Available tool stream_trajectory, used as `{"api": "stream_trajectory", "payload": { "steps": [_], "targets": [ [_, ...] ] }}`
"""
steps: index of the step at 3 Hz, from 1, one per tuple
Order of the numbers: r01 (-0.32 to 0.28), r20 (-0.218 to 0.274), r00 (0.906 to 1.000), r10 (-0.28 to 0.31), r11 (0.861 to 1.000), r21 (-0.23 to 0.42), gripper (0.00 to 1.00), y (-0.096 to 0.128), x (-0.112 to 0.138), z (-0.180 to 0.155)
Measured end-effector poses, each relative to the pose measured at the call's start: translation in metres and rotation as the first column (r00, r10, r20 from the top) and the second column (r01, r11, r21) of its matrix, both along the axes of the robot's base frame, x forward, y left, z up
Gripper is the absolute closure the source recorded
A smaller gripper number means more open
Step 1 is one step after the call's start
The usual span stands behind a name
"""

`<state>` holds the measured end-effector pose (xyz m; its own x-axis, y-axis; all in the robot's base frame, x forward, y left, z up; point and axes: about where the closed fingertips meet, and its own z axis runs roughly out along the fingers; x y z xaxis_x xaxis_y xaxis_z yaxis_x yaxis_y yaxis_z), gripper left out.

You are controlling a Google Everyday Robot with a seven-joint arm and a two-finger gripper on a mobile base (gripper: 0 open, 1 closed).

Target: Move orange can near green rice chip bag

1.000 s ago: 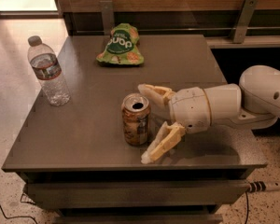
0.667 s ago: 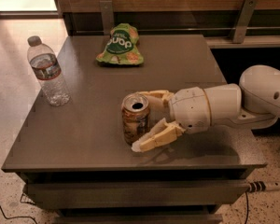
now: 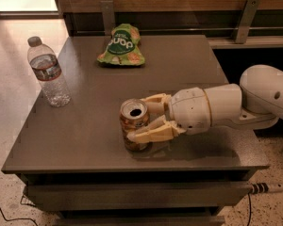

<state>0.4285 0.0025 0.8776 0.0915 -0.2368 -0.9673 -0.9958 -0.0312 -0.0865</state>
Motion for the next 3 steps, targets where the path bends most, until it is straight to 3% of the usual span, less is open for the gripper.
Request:
{"api": "stream_trajectory", "payload": {
  "steps": [1,3],
  "targets": [
    [-0.004,0.001,1.0000,0.004,1.000,-0.001,0.95,0.002,-0.001,0.001],
    [0.019,-0.018,0.9997,-0.019,1.000,-0.012,1.00,-0.008,0.010,0.009]
  ]
}}
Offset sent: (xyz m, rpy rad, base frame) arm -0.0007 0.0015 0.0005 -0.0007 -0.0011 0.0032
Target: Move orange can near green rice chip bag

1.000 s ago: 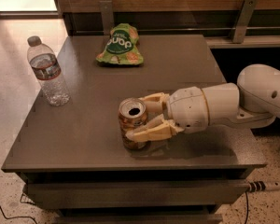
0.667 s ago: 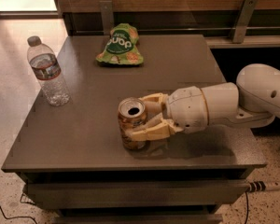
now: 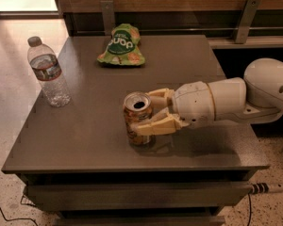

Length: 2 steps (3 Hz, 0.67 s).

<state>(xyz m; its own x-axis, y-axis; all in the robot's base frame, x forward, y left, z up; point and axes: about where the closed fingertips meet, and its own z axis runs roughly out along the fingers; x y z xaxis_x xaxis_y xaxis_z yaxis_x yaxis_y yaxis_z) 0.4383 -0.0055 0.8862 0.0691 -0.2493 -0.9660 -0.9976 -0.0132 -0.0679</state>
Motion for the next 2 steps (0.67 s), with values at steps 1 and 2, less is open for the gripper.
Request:
{"api": "stream_trajectory", "payload": {
  "steps": [1,2],
  "targets": [
    [0.091,-0.039,0.9950,-0.092,0.995,-0.030,1.00,-0.038,0.035,0.028],
    [0.189,-0.044,0.9804,-0.192,0.980,-0.058,1.00,-0.079,0.072,0.051]
  ]
}}
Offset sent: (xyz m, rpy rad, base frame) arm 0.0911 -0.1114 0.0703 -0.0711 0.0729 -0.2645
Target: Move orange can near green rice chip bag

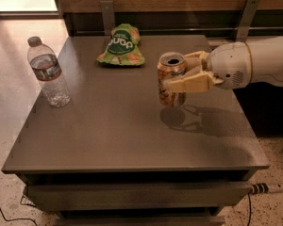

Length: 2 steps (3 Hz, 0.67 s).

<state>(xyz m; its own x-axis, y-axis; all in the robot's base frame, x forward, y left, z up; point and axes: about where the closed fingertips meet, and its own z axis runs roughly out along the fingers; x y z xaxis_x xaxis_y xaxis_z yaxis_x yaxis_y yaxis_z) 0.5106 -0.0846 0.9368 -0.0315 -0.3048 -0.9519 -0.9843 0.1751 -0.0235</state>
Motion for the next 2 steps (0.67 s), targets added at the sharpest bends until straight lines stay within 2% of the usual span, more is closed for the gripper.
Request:
{"api": "stream_trajectory", "payload": {
  "steps": [1,2],
  "targets": [
    [0.098,0.054,0.9937,-0.098,0.995,-0.001,1.00,-0.041,0.051,0.016],
    [0.176,0.102,0.9790,-0.177,0.984,0.013,1.00,-0.061,0.087,0.019]
  ]
}}
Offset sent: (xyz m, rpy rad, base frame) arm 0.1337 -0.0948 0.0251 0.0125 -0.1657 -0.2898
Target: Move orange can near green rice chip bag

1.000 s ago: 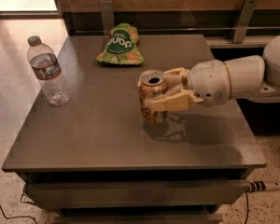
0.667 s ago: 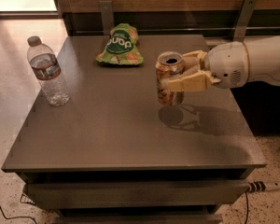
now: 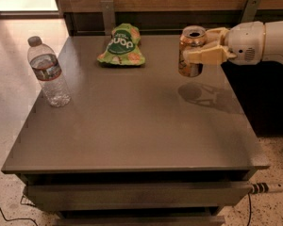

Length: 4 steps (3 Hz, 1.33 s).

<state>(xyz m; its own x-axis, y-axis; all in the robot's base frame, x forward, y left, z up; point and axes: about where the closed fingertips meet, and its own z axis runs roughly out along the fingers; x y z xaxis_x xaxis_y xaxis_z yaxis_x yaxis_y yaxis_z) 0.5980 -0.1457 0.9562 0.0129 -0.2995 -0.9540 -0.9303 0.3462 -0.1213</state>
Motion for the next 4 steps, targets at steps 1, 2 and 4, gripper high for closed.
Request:
{"api": "stream_trajectory", "payload": {
  "steps": [1,2,4],
  "targets": [
    [0.081,0.060,0.9947,-0.083,0.996,0.039,1.00,-0.007,0.037,-0.008],
    [0.157,0.099,0.9814,-0.165,0.984,0.079,1.00,-0.006,0.091,-0.023],
    [0.179,0.034,0.9826,-0.183,0.980,0.092,1.00,0.014,0.146,-0.054]
  ]
}}
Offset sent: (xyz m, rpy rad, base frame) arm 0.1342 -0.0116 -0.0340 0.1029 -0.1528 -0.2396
